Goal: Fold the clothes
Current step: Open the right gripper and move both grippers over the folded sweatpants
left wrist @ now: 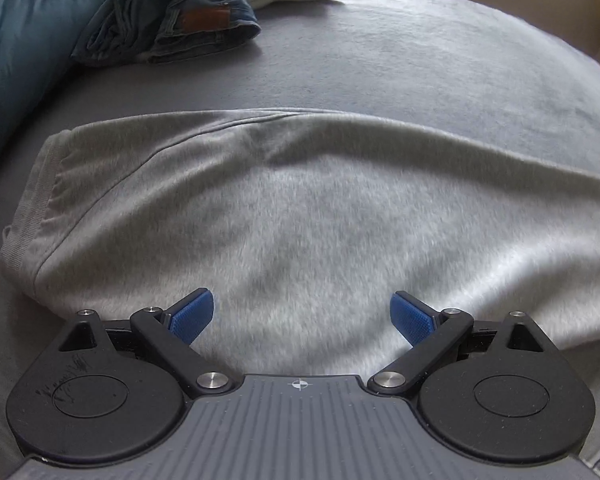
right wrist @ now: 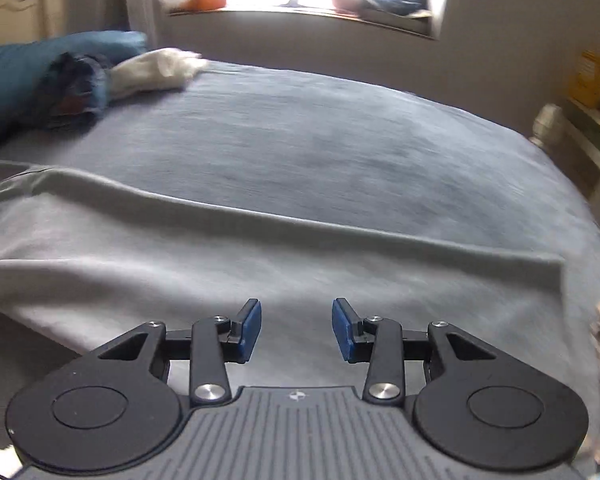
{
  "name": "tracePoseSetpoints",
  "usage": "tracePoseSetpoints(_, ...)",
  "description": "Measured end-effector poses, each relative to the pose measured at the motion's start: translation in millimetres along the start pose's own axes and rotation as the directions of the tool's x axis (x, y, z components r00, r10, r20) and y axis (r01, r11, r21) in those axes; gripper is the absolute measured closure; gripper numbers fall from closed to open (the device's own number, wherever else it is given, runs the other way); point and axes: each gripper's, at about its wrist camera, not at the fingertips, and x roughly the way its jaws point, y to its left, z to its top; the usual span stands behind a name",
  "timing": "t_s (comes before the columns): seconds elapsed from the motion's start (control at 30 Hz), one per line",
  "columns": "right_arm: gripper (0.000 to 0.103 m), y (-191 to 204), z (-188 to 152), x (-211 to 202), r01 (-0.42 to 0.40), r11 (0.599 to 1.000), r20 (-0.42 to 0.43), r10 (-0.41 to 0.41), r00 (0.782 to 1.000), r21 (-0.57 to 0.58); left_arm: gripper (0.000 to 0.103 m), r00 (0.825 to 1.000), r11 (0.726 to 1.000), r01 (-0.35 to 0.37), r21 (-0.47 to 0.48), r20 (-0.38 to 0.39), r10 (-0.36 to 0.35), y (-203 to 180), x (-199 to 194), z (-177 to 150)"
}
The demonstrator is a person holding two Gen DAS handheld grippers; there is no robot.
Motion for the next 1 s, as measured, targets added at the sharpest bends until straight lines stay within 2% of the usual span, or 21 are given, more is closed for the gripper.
tracePoseSetpoints(0.13, 0.067, 48, 25, 6, -0.111, 0.985, -0.025, 0.109, 0.994, -0.135, 0.006, 0.999, 0.999, -0.039, 0.037, 0.03, 0.038, 3, 3, 3)
tracePoseSetpoints(0.23, 0.068, 81, 42, 11, -0.189, 0.956, -0.053, 0.182, 0.982, -0.224, 0.007, 0.995, 0.995, -0.095, 0.04, 0.007, 0.095, 17, 20, 0)
tracePoseSetpoints(0.37, 0.068, 98, 54, 11, -0.216, 0.954, -0.095, 0.201, 0.975, -0.206, 0.007, 0.996, 0.991, -0.092, -0.094, -0.03, 0.09, 51, 38, 0)
tracePoseSetpoints(0.47, 0.068, 110, 64, 12, -0.236, 0.953, -0.126, 0.215, 0.968, -0.191, 0.007, 0.995, 0.985, -0.091, -0.144, -0.047, 0.085, 63, 47, -2)
tracePoseSetpoints(0.73, 0.068, 143, 85, 14, -0.279, 0.948, -0.215, 0.245, 0.946, -0.15, 0.006, 0.997, 0.988, -0.07, -0.138, -0.037, 0.065, 75, 56, 3)
tracePoseSetpoints(0.8, 0.068, 140, 69, 16, -0.25, 0.959, -0.25, 0.213, 0.945, -0.129, 0.005, 0.998, 0.987, -0.059, -0.151, -0.033, 0.055, 82, 59, 5)
tracePoseSetpoints(0.87, 0.068, 133, 67, 7, -0.22, 0.969, -0.297, 0.178, 0.938, -0.112, 0.003, 0.999, 0.987, -0.05, -0.152, -0.026, 0.046, 86, 62, 7)
tracePoseSetpoints(0.97, 0.068, 136, 77, -8, -0.185, 0.975, -0.297, 0.142, 0.944, -0.122, 0.001, 0.999, 0.988, -0.042, -0.148, -0.015, 0.04, 89, 64, 8)
tracePoseSetpoints(1.0, 0.068, 144, 83, -6, -0.201, 0.973, -0.283, 0.163, 0.945, -0.112, 0.001, 0.999, 0.989, -0.04, -0.143, -0.012, 0.039, 89, 64, 8)
